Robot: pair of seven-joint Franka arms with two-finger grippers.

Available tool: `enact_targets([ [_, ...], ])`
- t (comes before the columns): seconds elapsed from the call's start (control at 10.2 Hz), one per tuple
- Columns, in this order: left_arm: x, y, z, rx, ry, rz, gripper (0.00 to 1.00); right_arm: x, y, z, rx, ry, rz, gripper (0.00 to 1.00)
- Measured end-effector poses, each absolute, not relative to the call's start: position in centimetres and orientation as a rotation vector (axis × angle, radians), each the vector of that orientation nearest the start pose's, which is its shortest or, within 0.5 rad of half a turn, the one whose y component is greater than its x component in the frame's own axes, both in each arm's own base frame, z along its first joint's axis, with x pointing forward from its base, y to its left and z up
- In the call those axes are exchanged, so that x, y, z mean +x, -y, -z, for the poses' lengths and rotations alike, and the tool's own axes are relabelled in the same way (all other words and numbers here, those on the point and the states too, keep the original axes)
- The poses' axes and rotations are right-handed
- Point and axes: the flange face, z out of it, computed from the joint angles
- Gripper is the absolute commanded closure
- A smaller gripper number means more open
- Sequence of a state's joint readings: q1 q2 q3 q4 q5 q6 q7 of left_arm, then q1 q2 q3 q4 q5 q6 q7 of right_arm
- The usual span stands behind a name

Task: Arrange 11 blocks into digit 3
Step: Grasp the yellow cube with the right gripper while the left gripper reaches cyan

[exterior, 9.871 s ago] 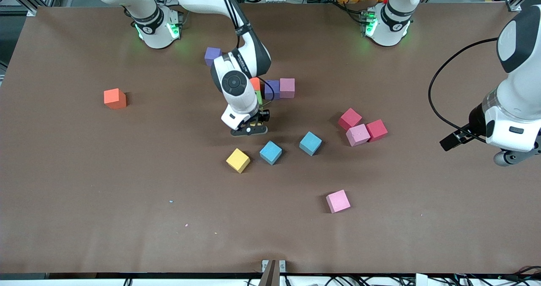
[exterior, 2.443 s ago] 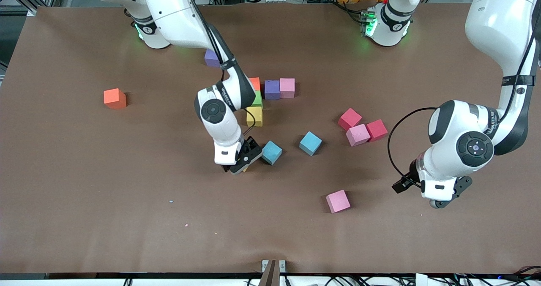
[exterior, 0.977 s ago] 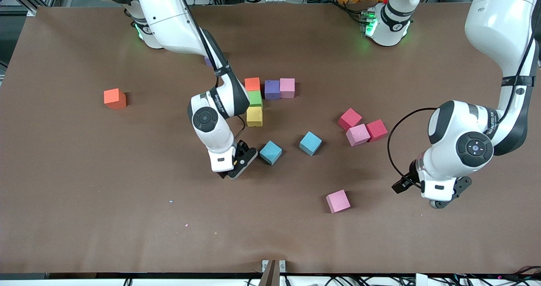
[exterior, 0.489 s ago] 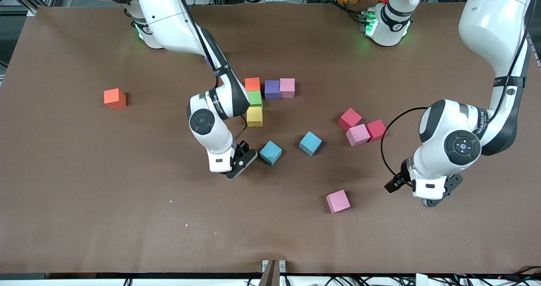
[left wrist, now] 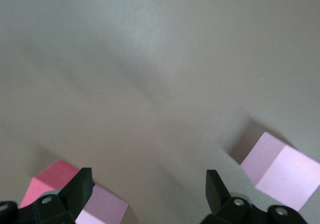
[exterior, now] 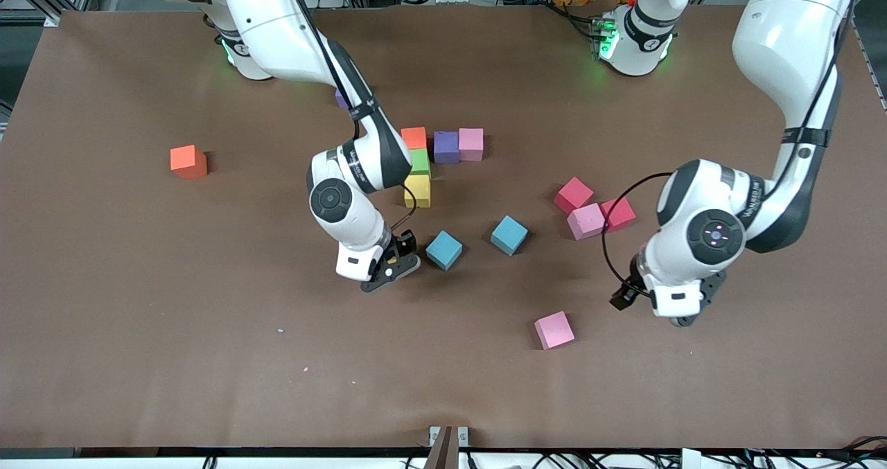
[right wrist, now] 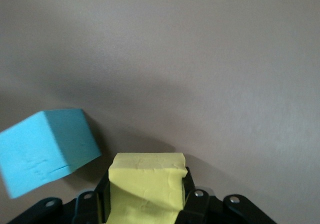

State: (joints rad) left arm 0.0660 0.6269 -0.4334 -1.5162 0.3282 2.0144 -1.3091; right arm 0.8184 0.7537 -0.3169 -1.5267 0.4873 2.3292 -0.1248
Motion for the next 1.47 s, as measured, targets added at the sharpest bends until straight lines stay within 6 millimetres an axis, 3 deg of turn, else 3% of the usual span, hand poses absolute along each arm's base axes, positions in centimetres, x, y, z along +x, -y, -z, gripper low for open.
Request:
enact_targets([
  [0.39, 62.9, 22.1, -31.1, -2.741, 1.402, 0.002, 0.0, 59.4, -38.9, -27.7, -2.933, 0.313, 0.071, 1.0],
  [0.78, 58.3, 27.5, -27.9, -2.706, 1.6, -0.006, 0.0, 54.8, -41.7, -25.3, -2.974, 0.271, 0.109, 1.0],
  [0.98, 56.3, 31.2, -27.4, -2.7, 1.632, -0.011, 0.0, 53.2, -42.8, -24.9, -3.0, 0.259, 0.129, 1.0],
  [1.27, 56.2, 32.2, -27.4, -2.734, 1.652, 0.002, 0.0, 53.0, -42.7, -25.1, -3.013, 0.251, 0.151, 1.0],
  [1.47, 55.9, 33.0, -25.8, -2.75, 1.646, -0.028, 0.0, 52.7, -42.3, -24.5, -3.02, 0.237, 0.157, 1.0],
])
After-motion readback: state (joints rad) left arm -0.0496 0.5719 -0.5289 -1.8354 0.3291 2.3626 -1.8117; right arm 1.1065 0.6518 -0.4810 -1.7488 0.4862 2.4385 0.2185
